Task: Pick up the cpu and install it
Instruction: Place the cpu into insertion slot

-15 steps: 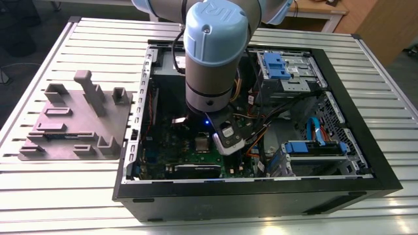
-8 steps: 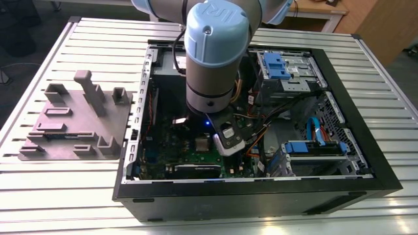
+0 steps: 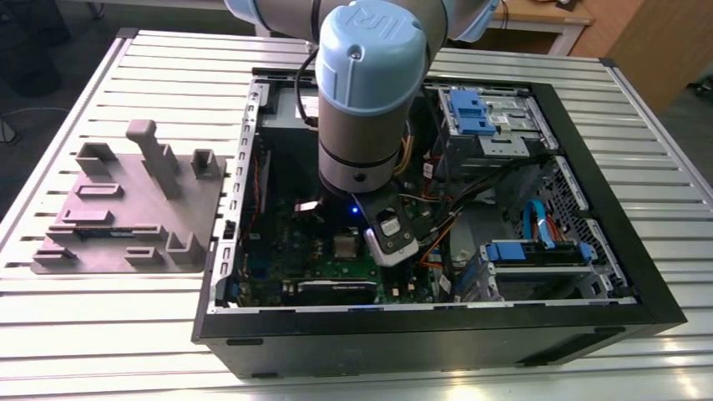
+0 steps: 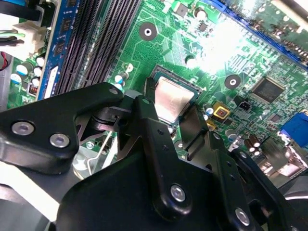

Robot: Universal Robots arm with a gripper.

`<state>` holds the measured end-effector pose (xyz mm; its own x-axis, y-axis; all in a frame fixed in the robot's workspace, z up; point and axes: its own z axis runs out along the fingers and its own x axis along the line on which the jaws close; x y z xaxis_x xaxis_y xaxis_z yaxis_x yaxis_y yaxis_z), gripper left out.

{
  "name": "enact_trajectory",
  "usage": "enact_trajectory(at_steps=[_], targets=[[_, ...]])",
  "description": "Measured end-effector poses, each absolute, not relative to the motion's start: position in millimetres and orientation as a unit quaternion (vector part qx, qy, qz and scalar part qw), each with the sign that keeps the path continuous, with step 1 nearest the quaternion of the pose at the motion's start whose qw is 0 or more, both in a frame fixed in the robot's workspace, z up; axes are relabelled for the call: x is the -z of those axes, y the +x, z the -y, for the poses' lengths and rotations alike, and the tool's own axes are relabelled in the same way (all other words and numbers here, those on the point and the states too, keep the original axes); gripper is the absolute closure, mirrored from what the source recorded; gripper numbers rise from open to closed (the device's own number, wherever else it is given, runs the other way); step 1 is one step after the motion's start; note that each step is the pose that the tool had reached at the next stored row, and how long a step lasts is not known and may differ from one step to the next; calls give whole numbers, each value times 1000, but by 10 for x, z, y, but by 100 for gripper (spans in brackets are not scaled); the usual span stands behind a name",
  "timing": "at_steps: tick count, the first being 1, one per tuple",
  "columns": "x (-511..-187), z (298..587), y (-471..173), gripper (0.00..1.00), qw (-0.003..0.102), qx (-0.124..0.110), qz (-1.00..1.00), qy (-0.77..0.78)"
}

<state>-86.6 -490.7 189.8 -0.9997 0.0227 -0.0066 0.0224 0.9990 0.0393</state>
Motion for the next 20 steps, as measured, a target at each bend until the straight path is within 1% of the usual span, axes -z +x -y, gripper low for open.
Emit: enact_trajectory(at_steps=[5, 6, 7, 8, 16, 18, 19, 20], targets=[[-1896, 4906, -865, 54, 4, -20, -1000, 11], [-1896, 4906, -865, 48, 4, -20, -1000, 11], [-1896, 4906, -865, 48, 4, -20, -1000, 11], [-1896, 4906, -865, 42, 4, -20, -1000, 11], [-1919, 4907, -866, 42, 3, -20, -1000, 11], [-1940, 4906, -866, 43, 4, -20, -1000, 11], [-1956, 4906, -866, 49, 4, -20, -1000, 11], [-1970, 4906, -866, 49, 4, -20, -1000, 11]])
